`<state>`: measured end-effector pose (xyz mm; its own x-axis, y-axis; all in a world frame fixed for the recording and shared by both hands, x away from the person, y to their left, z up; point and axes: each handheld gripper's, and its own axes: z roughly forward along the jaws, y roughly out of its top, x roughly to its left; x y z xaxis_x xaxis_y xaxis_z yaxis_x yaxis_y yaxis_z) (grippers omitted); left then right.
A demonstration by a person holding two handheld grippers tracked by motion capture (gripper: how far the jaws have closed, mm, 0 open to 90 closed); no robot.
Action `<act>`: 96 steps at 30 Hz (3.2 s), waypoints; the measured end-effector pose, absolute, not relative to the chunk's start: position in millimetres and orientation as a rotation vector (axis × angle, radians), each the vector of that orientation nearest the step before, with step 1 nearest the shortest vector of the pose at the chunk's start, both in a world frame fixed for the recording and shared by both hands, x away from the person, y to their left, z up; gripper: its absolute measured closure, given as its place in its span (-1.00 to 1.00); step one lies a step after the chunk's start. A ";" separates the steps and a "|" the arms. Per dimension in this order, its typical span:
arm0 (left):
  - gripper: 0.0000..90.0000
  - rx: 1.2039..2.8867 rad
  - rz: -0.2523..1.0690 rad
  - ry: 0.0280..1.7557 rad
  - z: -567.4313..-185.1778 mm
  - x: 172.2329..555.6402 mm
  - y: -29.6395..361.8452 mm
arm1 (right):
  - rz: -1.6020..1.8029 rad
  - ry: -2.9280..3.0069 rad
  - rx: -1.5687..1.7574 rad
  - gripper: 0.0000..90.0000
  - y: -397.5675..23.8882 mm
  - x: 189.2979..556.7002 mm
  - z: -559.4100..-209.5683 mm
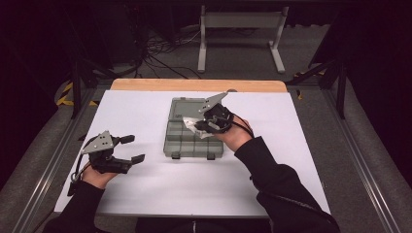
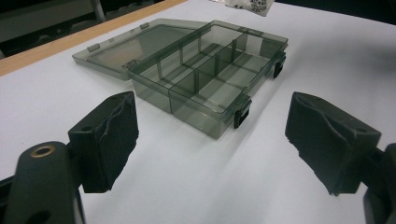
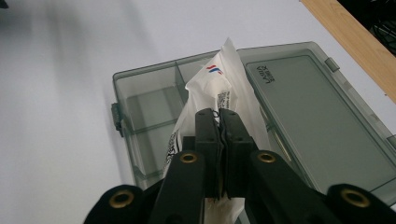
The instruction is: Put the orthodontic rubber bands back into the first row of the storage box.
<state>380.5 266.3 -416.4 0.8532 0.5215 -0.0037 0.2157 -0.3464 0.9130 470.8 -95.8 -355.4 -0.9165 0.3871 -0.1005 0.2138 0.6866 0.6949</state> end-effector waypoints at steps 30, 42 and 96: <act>-0.61 1.931 0.346 0.547 -416.4 380.6 266.0 | 1.025 2.666 0.579 0.92 -85.7 510.1 -387.9; -0.61 1.934 0.345 0.547 -416.7 380.6 265.8 | 0.996 2.695 0.602 0.92 -83.7 520.1 -402.5; -0.47 1.932 0.354 0.504 -407.0 383.8 260.5 | 1.007 2.709 0.642 0.60 -98.3 515.2 -401.5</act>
<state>383.8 260.5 -407.0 0.8669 0.4982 0.0170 0.1846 -0.3525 0.9174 515.2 -98.3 -401.5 -0.8903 0.4551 -0.0182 0.3327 0.6773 0.6562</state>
